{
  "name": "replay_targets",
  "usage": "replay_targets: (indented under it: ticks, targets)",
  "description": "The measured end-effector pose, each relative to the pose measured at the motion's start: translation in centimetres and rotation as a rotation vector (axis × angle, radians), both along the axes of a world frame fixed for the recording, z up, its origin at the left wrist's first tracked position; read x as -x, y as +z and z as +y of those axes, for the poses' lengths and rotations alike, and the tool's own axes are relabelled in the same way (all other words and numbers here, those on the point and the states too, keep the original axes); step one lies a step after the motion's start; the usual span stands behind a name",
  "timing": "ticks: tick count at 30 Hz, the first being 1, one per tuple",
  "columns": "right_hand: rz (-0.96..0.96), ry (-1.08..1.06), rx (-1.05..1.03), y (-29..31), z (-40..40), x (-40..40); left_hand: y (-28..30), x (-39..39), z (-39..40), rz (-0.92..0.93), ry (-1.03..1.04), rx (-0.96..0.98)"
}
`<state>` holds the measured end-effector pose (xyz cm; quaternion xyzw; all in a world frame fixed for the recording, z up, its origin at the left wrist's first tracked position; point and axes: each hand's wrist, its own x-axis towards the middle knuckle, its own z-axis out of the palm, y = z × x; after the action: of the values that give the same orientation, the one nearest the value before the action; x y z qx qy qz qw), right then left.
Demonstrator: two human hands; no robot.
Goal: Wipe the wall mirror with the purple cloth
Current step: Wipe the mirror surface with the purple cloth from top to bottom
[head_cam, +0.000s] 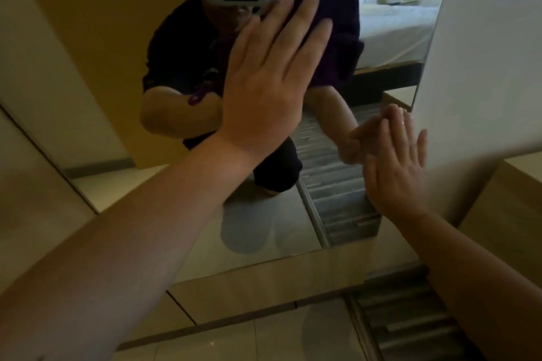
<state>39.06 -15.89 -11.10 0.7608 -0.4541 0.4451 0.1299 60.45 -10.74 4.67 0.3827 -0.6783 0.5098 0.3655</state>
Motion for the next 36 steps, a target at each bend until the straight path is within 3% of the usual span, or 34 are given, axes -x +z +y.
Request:
replay_targets:
  ticks: [4, 14, 18, 23, 27, 29, 33, 36]
  targets:
    - [-0.001, -0.016, 0.092, -1.6, -2.1, 0.0, -3.9, 0.7, -2.0, -0.149, 0.136, -0.035]
    - [-0.019, -0.009, 0.349, -3.1, -5.6, -0.5, -30.1, -2.3, 1.3, -0.495, 0.137, -0.409]
    - [-0.012, -0.026, 0.343, -2.9, -5.3, -0.6, -34.6, -2.0, 1.8, -0.566, 0.146, -0.529]
    - [-0.013, -0.056, 0.155, -1.8, -3.0, -0.5, -32.3, -1.3, 2.6, -0.528, 0.037, -0.716]
    - [0.013, 0.067, 0.015, -0.3, -0.5, 0.8, -27.1, 1.0, 2.8, -0.242, -0.095, -0.737]
    - [-0.032, 0.104, -0.01, 0.3, 0.1, 2.2, -21.9, 2.1, 2.1, -0.121, -0.156, -0.63]
    - [-0.225, -0.064, -0.09, 4.1, -2.2, 4.4, -8.8, 4.6, -0.3, 0.015, -0.208, -0.266]
    - [-0.242, -0.108, -0.069, 6.9, -5.3, 4.0, -1.2, 6.8, -2.9, 0.03, -0.145, -0.022]
